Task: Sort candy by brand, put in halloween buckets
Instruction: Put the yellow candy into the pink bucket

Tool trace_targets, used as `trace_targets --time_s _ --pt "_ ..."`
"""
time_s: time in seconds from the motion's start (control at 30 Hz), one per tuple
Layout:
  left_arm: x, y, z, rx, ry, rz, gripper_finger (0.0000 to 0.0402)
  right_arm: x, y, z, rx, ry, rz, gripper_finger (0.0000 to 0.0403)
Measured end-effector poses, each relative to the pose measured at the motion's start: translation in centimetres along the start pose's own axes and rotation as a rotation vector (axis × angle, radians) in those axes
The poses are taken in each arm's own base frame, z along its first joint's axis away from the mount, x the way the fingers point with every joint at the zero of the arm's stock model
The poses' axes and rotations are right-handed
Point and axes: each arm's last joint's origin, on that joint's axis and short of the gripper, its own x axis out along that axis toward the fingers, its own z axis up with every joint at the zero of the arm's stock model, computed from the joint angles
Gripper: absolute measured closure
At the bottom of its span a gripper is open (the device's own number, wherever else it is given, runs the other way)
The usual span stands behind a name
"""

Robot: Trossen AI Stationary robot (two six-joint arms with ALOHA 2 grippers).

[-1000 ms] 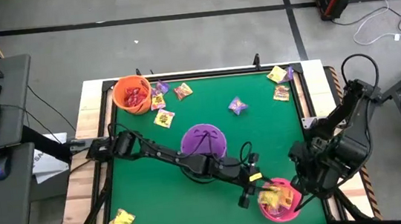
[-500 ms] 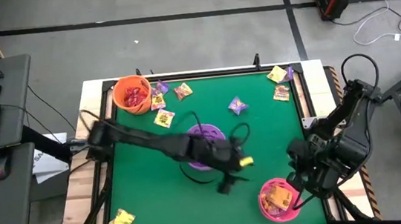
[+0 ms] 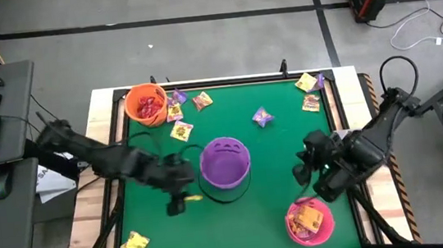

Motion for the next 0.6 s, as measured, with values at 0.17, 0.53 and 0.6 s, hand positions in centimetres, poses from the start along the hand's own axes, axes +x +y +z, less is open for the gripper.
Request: trace_targets --time_s 0.17,0.53,0.6 --pt "-0.5 0.7 -4.3 -0.213 0.004 -0.006 0.0172 2.2 -0.4 3.2 0.135 -0.051 -0.101 0.0402" --pt "-2.8 2.7 -5.7 -0.089 -0.085 0.01 0.0172 9.2 -7.3 14.7 0.36 -0.074 -0.46 0.026" --pt "-3.3 3.4 -5.5 -0.082 -0.12 0.03 0.0172 10.4 -9.4 16.6 0.422 -0.058 -0.513 0.0224"
